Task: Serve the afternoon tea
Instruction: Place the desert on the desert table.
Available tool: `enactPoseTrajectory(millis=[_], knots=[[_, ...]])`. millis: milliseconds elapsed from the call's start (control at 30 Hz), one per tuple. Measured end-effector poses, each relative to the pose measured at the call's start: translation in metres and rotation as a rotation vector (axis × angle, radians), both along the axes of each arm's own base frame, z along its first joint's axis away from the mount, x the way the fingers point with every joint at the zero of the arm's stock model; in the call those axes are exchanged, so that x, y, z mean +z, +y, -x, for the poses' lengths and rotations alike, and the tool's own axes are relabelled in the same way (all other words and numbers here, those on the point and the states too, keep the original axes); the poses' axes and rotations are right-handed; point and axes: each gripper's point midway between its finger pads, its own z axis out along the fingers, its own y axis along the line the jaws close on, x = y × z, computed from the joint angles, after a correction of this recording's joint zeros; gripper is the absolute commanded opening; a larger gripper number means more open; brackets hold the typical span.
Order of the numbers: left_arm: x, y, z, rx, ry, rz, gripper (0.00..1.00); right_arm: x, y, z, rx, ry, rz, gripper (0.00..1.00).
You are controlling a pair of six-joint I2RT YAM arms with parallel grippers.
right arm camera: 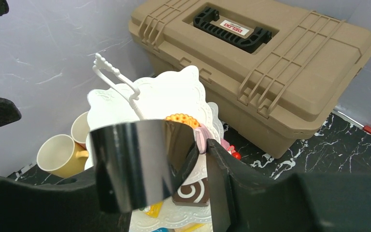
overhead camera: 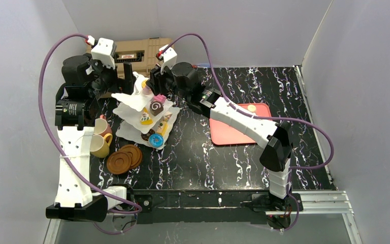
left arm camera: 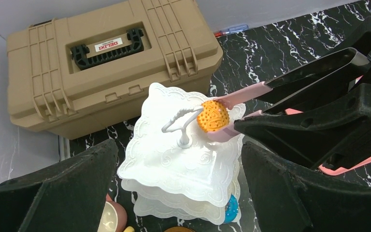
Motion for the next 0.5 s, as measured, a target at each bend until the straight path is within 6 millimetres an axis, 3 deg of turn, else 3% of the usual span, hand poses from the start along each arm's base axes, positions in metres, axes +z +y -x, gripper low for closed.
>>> enactPoseTrajectory(millis=[500], knots=[[-0.0017, -0.0003, 0.0005, -0.009, 0.004, 0.005, 0.99, 0.0021, 0.0027, 0.0024, 0.015, 0.008, -0.018, 0.63]])
